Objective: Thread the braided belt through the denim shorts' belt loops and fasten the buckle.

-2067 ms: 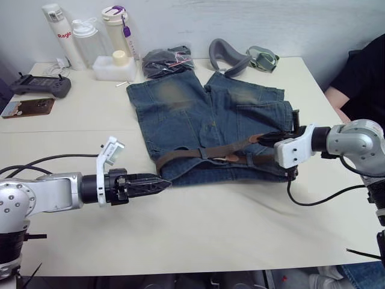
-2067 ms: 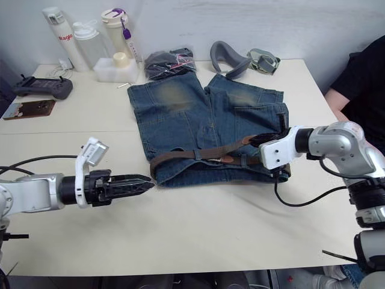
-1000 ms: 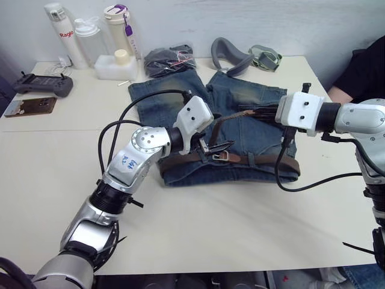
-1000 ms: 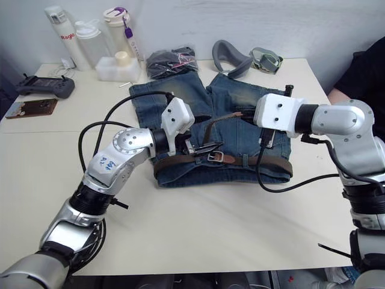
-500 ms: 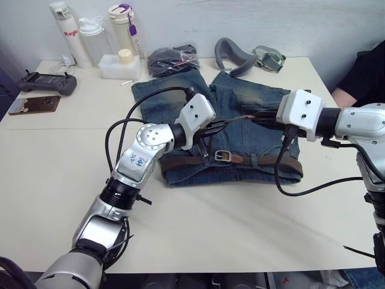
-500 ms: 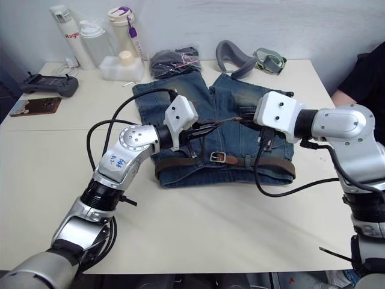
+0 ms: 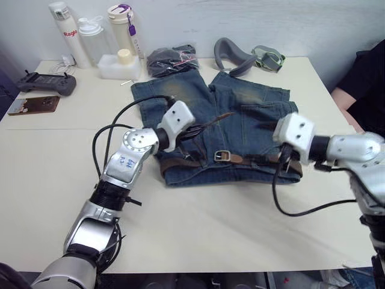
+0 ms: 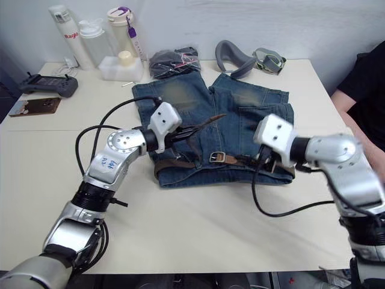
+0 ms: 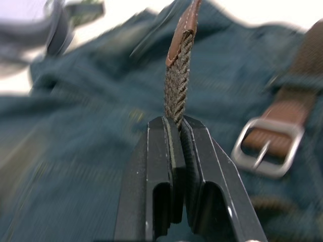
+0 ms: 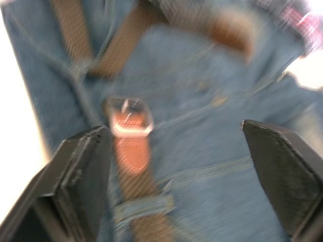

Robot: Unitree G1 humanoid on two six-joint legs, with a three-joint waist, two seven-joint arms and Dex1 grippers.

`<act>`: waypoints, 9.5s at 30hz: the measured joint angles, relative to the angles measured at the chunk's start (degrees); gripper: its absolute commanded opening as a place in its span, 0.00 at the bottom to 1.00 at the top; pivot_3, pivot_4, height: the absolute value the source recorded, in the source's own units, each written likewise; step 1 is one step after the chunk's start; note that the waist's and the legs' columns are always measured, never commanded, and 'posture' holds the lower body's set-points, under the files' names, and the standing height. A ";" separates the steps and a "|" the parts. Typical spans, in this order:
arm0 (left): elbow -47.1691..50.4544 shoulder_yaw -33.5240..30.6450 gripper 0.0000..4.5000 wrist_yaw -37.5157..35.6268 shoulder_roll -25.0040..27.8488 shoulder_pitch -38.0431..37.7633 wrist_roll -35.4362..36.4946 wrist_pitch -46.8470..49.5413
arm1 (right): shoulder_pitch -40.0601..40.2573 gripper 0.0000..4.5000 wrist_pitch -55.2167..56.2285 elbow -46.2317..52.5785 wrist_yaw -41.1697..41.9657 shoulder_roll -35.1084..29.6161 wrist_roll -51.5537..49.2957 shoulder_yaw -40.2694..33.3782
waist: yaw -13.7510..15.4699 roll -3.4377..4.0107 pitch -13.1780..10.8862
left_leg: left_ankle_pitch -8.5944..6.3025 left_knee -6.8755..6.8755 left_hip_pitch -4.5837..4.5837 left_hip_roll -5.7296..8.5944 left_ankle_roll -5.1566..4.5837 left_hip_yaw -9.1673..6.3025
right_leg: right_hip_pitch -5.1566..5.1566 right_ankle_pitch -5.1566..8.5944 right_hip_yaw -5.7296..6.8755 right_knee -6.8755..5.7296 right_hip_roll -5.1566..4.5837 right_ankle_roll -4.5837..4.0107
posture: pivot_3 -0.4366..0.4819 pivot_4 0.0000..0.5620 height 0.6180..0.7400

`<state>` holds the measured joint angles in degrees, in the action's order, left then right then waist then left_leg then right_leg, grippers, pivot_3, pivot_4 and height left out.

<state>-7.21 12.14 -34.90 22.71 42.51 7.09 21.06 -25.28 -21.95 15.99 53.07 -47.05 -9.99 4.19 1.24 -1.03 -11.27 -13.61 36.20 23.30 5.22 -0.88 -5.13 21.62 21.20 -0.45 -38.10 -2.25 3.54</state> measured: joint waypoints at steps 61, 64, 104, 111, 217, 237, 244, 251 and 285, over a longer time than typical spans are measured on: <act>5.80 0.18 0.00 -4.08 1.24 -5.70 -2.97 4.92 | 1.94 0.00 -20.67 3.36 -25.16 27.01 6.46 -1.69 | -1.10 0.02 0.02 | 0.08 -0.06 -0.03 0.04 0.13 0.03 | 0.28 0.00 -0.02 -0.47 -0.01 -0.01 | 0.48 0.27 1.00; 4.23 0.19 0.00 -3.92 0.20 -5.30 -3.11 4.50 | 1.95 0.00 -20.67 4.32 -25.13 26.18 6.51 -0.38 | -1.40 0.02 0.02 | 0.09 -0.07 -0.03 0.03 0.15 0.03 | 0.31 0.00 -0.02 -0.52 -0.01 -0.01 | 0.48 0.27 1.00; 1.39 2.47 0.00 -3.91 -7.81 -3.20 -4.05 3.11 | 5.77 0.00 -2.39 1.90 -19.69 14.97 14.96 9.38 | -1.30 0.00 0.03 | 0.09 -0.03 -0.02 0.03 0.15 0.10 | 0.30 0.00 -0.02 -0.52 -0.02 0.00 | 0.48 0.27 1.00; -3.41 5.92 0.00 -6.52 -8.04 -2.55 -6.66 -1.84 | 6.53 0.11 1.34 -0.60 -17.08 12.50 17.01 10.34 | -1.21 0.00 0.03 | 0.10 0.00 -0.04 0.02 0.15 0.14 | 0.29 0.00 -0.02 -0.56 -0.01 -0.01 | 0.48 0.27 1.00; 0.49 -15.79 0.00 9.47 -18.25 7.91 18.29 33.35 | -3.62 0.02 -14.40 -9.51 -6.50 19.23 -9.25 2.96 | -1.13 0.01 0.03 | -0.03 0.42 0.01 0.02 -0.01 0.26 | 0.19 0.00 -0.03 -0.55 -0.05 0.00 | 0.48 0.27 1.00; 7.62 -21.11 0.00 12.90 -8.89 -5.87 20.85 37.72 | -3.05 0.02 -9.46 -10.10 -1.30 12.00 -4.79 5.88 | -1.20 -0.08 0.23 | -0.10 0.45 -0.10 -0.06 0.01 0.25 | 0.05 0.00 -0.01 -0.51 0.00 0.00 | 0.48 0.27 1.00; 10.21 -18.80 0.00 13.53 -7.56 -7.45 20.26 37.61 | -5.52 0.02 -16.76 -8.70 3.67 8.44 -9.76 4.18 | -1.42 -0.08 0.23 | -0.10 0.41 -0.12 -0.10 0.03 0.26 | 0.07 0.00 -0.01 -0.54 0.03 0.00 | 0.48 0.27 1.00; 11.36 -18.34 0.00 13.65 -7.43 -8.58 20.27 37.64 | -8.54 0.02 -15.49 -12.21 4.41 10.19 -8.66 6.84 | -1.31 -0.08 0.23 | -0.11 0.40 -0.10 -0.09 0.03 0.26 | 0.07 0.00 -0.01 -0.50 0.02 0.00 | 0.48 0.27 1.00; 16.05 -13.44 0.00 14.50 -4.52 -11.67 17.19 34.99 | -24.35 0.02 -6.90 -46.46 21.48 21.99 -4.92 12.81 | -2.69 -0.10 0.26 | -0.10 0.36 -0.22 -0.11 0.05 0.24 | 0.01 0.00 0.01 -0.54 0.03 0.00 | 0.48 0.27 1.00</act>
<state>8.84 -1.30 -20.40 18.19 30.84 24.29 56.05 -49.62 -28.85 -30.47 74.55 -25.07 -14.91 17.00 -1.45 -1.13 -11.01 -13.71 36.57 23.08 5.11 -0.83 -4.89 21.62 21.20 -0.44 -38.64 -2.22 3.54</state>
